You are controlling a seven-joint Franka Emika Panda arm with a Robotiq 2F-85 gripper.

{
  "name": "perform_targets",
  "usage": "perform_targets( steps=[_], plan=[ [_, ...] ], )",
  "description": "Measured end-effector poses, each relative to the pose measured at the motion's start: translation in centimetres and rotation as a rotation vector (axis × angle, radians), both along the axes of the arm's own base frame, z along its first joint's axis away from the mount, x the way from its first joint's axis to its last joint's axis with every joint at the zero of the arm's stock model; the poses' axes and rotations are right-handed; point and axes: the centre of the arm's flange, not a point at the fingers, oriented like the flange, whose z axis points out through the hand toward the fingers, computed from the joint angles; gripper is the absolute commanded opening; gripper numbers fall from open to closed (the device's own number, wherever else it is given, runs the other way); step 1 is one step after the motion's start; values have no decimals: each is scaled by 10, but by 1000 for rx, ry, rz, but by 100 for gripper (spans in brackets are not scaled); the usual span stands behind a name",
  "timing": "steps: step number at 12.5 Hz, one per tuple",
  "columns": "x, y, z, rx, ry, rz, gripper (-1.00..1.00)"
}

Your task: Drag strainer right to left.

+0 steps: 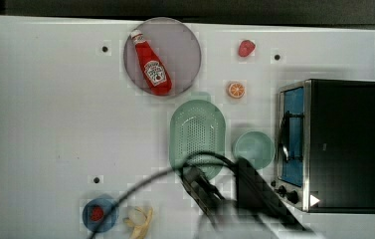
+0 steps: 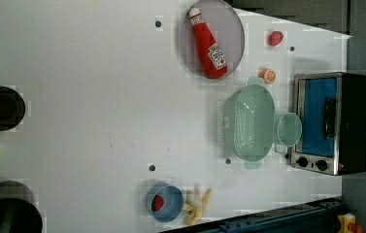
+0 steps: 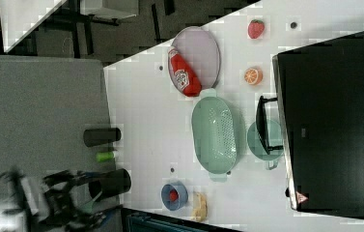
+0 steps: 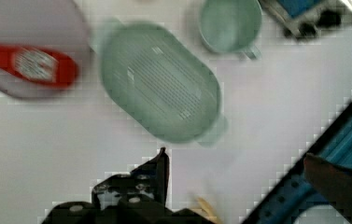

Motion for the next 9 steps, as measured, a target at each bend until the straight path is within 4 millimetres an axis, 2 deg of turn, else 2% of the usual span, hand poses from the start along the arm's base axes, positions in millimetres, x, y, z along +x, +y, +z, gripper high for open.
perform_targets(
  steps=[1,2,3,4,5,6,8,9],
  plan=[
    [-7,-9,23,8,-74,-24,100],
    [-3,-16,37,4,-138,-42,100],
    [7,-21,35,5,-149,-53,100],
    [25,-21,19,11,-142,-55,100],
    [50,-19,-8,7,-120,-50,100],
    [76,-19,-44,-8,-65,-54,100],
    [116,-17,-131,-11,80,-111,100],
    [127,-14,-174,-9,137,-143,100]
  ],
)
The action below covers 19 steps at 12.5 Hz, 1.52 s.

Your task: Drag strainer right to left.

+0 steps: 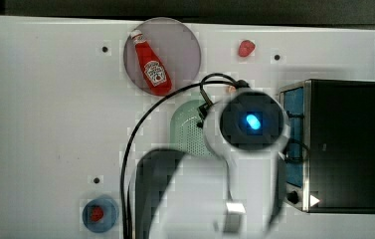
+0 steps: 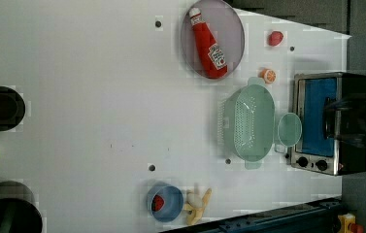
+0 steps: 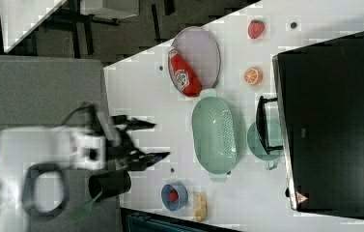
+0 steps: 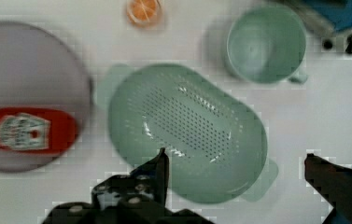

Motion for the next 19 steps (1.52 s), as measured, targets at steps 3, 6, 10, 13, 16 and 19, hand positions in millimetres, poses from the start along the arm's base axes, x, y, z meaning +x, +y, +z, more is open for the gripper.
perform_targets(
  steps=[3,6,10,13,16,19],
  plan=[
    [-3,21,-124,-23,144,-72,100],
    [-8,25,-193,-37,136,-190,100],
    [11,46,-208,-20,-52,-308,100],
    [17,54,-250,-6,-102,-367,100],
    [-10,61,-318,-25,-10,-407,100],
    [-30,68,-341,-38,42,-409,100]
  ],
)
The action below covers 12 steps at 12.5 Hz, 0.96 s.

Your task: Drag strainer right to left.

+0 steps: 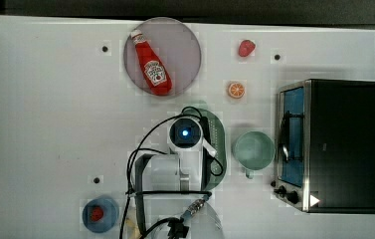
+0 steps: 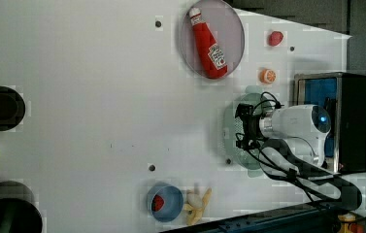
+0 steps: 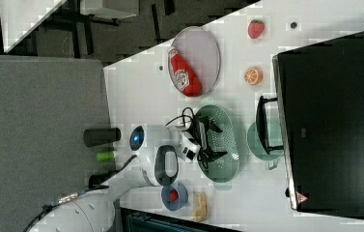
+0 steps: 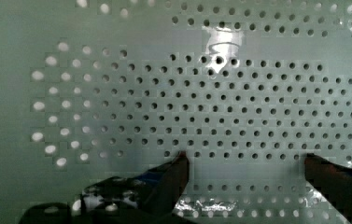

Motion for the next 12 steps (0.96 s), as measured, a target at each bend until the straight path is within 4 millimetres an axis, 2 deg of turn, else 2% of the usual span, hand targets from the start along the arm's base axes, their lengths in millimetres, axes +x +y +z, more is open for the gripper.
perform_targets(
  steps=[6,9,12],
  plan=[
    [0,25,5,-8,-27,5,100],
    [8,50,16,-3,-58,-38,100],
    [3,90,17,-2,-70,-27,100]
  ],
)
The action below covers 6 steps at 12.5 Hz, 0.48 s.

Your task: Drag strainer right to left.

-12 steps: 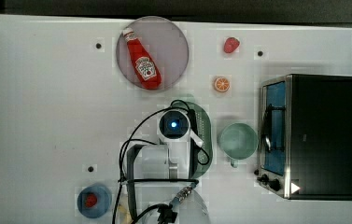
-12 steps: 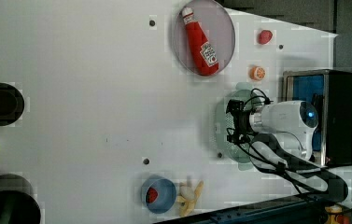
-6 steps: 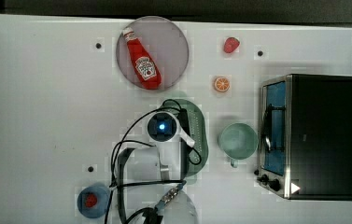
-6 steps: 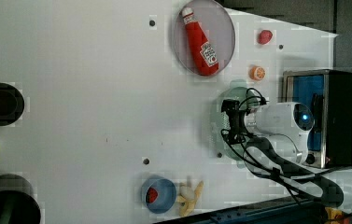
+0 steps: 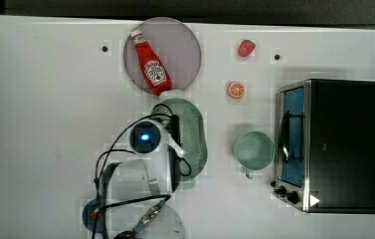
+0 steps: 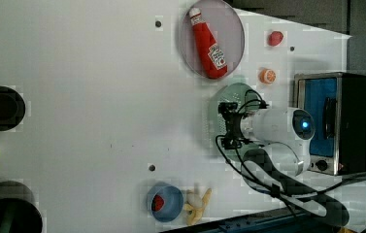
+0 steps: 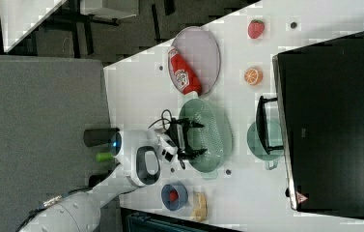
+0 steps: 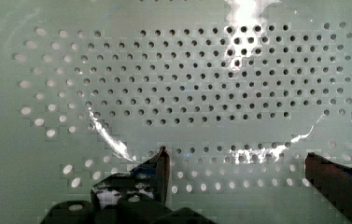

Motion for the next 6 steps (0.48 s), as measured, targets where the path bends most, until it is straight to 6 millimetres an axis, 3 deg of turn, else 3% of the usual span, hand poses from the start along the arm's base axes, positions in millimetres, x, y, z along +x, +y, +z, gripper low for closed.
perform_targets(
  steps=[6],
  plan=[
    [-12,68,-3,36,20,-4,100]
  ],
)
